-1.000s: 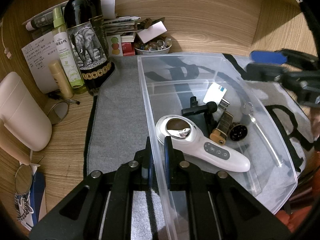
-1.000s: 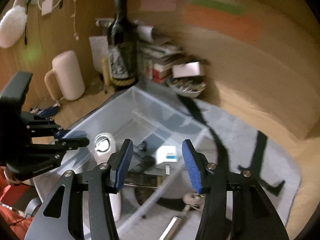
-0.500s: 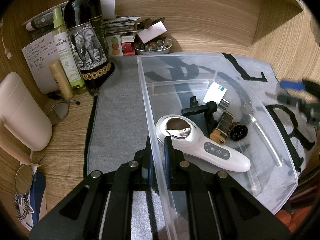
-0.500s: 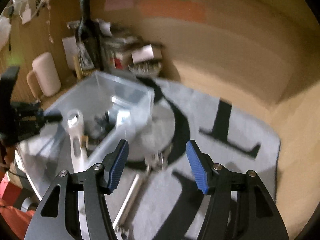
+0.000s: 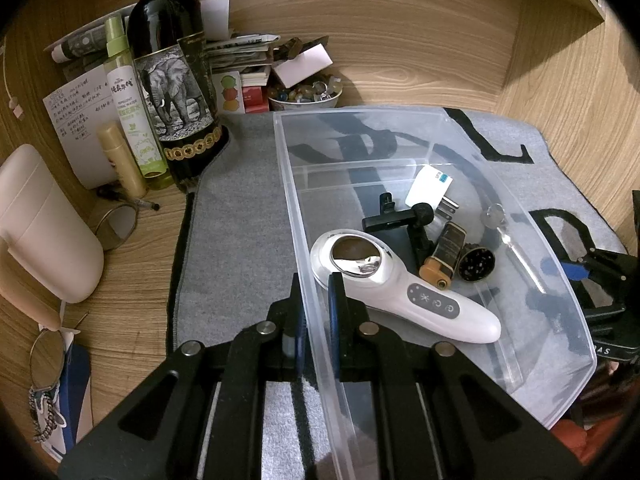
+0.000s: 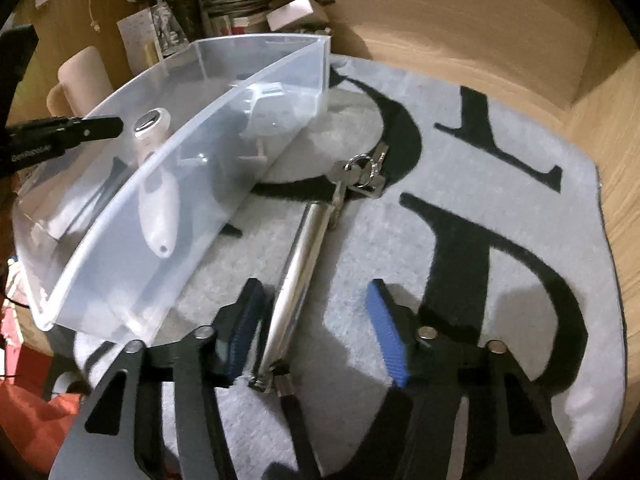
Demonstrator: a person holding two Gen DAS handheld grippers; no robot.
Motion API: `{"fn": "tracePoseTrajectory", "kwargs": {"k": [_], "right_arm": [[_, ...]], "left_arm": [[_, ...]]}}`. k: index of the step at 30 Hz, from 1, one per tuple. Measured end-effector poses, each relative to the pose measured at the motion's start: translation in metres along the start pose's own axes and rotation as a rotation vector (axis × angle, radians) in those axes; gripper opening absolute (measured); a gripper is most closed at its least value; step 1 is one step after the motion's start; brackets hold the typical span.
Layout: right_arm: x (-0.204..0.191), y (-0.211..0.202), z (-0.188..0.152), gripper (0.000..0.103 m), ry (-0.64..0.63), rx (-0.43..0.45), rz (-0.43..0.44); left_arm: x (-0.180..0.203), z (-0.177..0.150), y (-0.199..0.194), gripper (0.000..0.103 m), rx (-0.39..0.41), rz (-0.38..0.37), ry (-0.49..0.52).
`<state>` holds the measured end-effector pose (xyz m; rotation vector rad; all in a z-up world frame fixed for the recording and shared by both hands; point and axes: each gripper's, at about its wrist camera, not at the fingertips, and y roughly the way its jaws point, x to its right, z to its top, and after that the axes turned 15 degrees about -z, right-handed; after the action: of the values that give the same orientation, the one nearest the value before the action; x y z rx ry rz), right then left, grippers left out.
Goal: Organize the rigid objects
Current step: 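Grasp the silver metal tube on the rug with the right gripper, then lift the silver tube and lay it across the box, releasing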
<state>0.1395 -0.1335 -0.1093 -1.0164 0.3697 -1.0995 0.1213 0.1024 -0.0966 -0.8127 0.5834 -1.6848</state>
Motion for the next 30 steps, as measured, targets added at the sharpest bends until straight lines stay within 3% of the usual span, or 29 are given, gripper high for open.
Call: {"fn": "tracePoseTrajectory", "kwargs": {"k": [3,4,15,30], "right_arm": [[0.003,-0.002,-0.001,0.02,0.017,0.011,0.004],[0.004,-0.001,-0.001,0.015,0.02,0.011,0.007],[0.013,-0.011,0.006,0.014,0.046,0.048,-0.006],[0.026,-0.054,0.053,0.014,0.075,0.25,-0.042]], "left_arm": [[0.001,0.0,0.0,0.008,0.003,0.001,0.001],[0.001,0.0,0.001,0.008,0.004,0.002,0.002],[0.001,-0.001,0.0,0.008,0.004,0.001,0.002],[0.001,-0.001,0.0,0.008,0.004,0.0,0.001]]}}
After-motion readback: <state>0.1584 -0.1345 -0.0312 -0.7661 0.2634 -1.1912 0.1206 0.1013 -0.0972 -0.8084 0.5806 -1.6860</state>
